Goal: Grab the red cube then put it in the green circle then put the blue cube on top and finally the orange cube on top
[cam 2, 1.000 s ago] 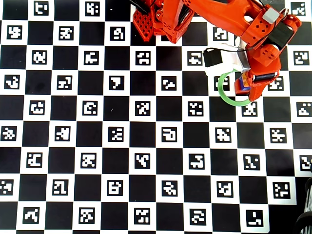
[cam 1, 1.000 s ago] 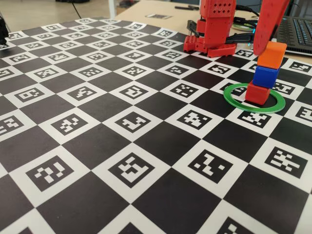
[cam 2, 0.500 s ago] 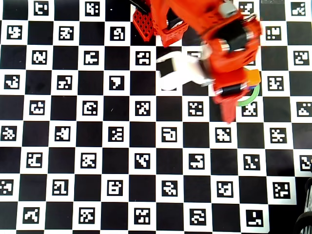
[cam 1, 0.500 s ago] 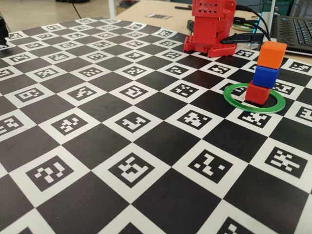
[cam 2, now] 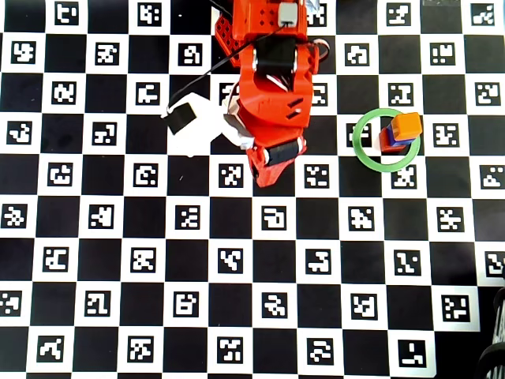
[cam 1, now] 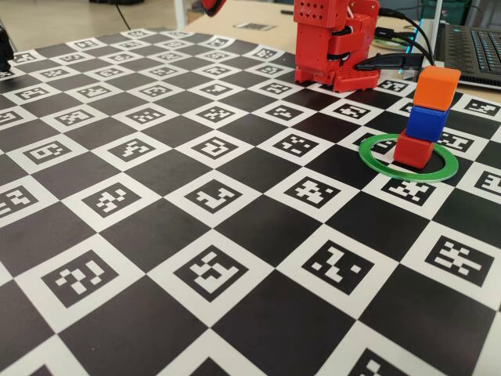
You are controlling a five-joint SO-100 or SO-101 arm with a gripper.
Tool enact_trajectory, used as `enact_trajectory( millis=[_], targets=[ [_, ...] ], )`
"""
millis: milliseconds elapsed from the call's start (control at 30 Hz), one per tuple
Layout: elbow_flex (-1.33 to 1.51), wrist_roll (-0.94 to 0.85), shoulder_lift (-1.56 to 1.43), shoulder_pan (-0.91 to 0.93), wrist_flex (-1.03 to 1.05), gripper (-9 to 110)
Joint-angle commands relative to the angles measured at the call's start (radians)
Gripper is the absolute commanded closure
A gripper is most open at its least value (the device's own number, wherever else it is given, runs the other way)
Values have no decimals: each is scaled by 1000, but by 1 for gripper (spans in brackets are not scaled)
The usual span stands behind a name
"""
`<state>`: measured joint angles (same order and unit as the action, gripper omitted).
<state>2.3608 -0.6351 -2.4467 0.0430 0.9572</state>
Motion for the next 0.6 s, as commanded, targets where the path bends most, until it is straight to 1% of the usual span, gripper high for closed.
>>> enact_trajectory(
  millis=[0, 167, 267, 433, 567],
  targets=[
    [129, -95, -178, -38, -124, 107],
    [339, -232, -336, -69, -219, 107],
    [416, -304, -383, -72, -196, 107],
    [578, -451, -548, -63, -156, 108],
    [675, -509, -630, -57, -104, 108]
  ],
)
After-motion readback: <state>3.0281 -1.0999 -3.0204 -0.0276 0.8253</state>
